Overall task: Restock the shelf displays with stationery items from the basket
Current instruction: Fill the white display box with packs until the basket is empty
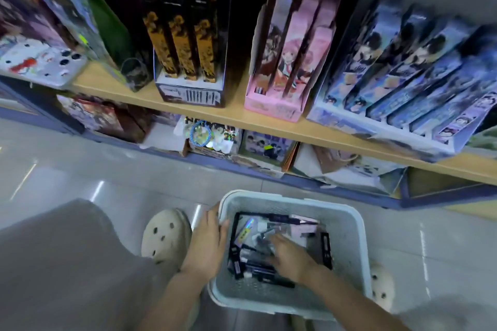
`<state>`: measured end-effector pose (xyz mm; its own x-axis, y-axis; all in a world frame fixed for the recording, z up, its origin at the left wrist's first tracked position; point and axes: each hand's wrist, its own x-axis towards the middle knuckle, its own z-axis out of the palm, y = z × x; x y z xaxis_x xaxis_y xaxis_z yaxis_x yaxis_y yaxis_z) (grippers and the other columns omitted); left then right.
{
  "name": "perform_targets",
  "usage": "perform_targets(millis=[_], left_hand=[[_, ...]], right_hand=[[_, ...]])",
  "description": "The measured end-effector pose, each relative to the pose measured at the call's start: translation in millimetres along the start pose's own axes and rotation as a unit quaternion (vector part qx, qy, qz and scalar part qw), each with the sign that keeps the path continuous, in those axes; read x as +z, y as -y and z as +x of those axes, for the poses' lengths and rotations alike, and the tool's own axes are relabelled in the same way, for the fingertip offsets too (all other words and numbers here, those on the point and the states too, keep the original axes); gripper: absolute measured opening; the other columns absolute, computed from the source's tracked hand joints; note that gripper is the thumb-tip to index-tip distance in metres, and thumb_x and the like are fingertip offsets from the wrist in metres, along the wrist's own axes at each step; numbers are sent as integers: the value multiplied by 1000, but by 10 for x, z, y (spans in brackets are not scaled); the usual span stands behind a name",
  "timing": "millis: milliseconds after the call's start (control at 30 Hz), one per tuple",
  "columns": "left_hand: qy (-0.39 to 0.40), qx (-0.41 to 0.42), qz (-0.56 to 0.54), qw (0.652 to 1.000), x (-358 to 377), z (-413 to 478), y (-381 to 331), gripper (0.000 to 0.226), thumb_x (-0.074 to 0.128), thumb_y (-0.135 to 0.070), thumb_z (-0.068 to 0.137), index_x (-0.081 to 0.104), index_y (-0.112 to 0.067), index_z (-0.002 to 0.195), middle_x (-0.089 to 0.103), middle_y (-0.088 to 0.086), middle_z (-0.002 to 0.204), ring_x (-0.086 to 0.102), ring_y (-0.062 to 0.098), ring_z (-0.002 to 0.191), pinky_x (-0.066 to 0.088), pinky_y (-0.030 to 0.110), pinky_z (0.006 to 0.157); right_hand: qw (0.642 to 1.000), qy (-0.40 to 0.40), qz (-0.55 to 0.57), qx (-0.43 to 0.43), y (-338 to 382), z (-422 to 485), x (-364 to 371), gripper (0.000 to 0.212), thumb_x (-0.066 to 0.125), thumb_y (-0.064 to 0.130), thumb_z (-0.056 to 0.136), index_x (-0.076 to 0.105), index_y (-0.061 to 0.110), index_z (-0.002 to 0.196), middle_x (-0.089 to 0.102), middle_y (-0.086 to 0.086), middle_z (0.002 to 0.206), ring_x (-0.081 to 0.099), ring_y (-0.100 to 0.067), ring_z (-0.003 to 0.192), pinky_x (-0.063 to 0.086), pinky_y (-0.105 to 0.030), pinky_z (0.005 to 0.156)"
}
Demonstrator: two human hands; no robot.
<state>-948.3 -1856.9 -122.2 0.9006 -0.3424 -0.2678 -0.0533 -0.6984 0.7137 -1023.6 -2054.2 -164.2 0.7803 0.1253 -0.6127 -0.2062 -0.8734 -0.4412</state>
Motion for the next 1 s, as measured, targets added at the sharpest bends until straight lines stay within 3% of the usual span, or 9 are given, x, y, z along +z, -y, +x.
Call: perform_targets(millis=[100,200,300,433,500,667,800,1000], left_hand=[[-11,-20,-52,998,103,-46,-2,38,38,-24,100,38,-17,137,51,-5,126,48,11,116,34,19,95],[-16,-40,-92,995,132,-42,-54,34,37,-26,100,36,-24,134,49,-14,121,46,1,113,30,8,90],[-28,-46,-101,993,142,-15,-52,27,38,-24,99,36,-29,126,50,-15,117,48,2,111,29,2,85],[-26,-61,-103,992,137,0,-82,28,38,-23,100,39,-21,128,50,-23,109,49,-1,104,31,-1,80],[-27,-65,-108,992,128,-7,-100,27,38,-23,100,40,-20,127,48,-26,106,48,-3,101,30,-5,78],[-25,-61,-110,992,120,-5,-120,25,38,-21,101,41,-19,125,46,-29,104,46,-8,97,30,-5,78],[-29,-51,-104,993,134,-17,-95,30,37,-22,101,41,-12,130,49,-15,112,47,1,106,30,1,81],[-36,-73,-137,987,160,-57,-108,35,38,-22,101,39,-12,134,46,-6,123,44,5,116,27,-1,89]], right_hand=[[1000,8,14,5,-76,165,143,47,49,42,95,45,8,127,49,-15,131,47,-28,120,34,-28,94],[1000,14,22,-14,-129,276,222,40,55,38,92,50,9,120,51,-13,124,47,-27,117,32,-27,92],[998,52,-16,-41,-96,354,292,46,61,33,88,49,11,126,47,-11,130,40,-26,123,29,-29,97],[993,100,-44,-55,-65,426,336,59,64,45,85,48,9,129,44,-11,132,38,-27,122,29,-32,100],[990,134,-25,-37,-78,445,337,63,67,49,81,49,7,125,45,-12,130,41,-27,118,35,-33,95],[985,167,30,-10,-107,413,350,48,63,47,85,48,9,110,47,-11,122,48,-25,108,37,-30,79],[991,130,26,-23,-138,350,427,43,58,42,91,51,8,117,47,-11,120,49,-25,110,39,-30,89],[987,152,54,6,-178,285,415,45,54,42,93,48,6,120,44,-11,118,52,-26,103,42,-34,92]])
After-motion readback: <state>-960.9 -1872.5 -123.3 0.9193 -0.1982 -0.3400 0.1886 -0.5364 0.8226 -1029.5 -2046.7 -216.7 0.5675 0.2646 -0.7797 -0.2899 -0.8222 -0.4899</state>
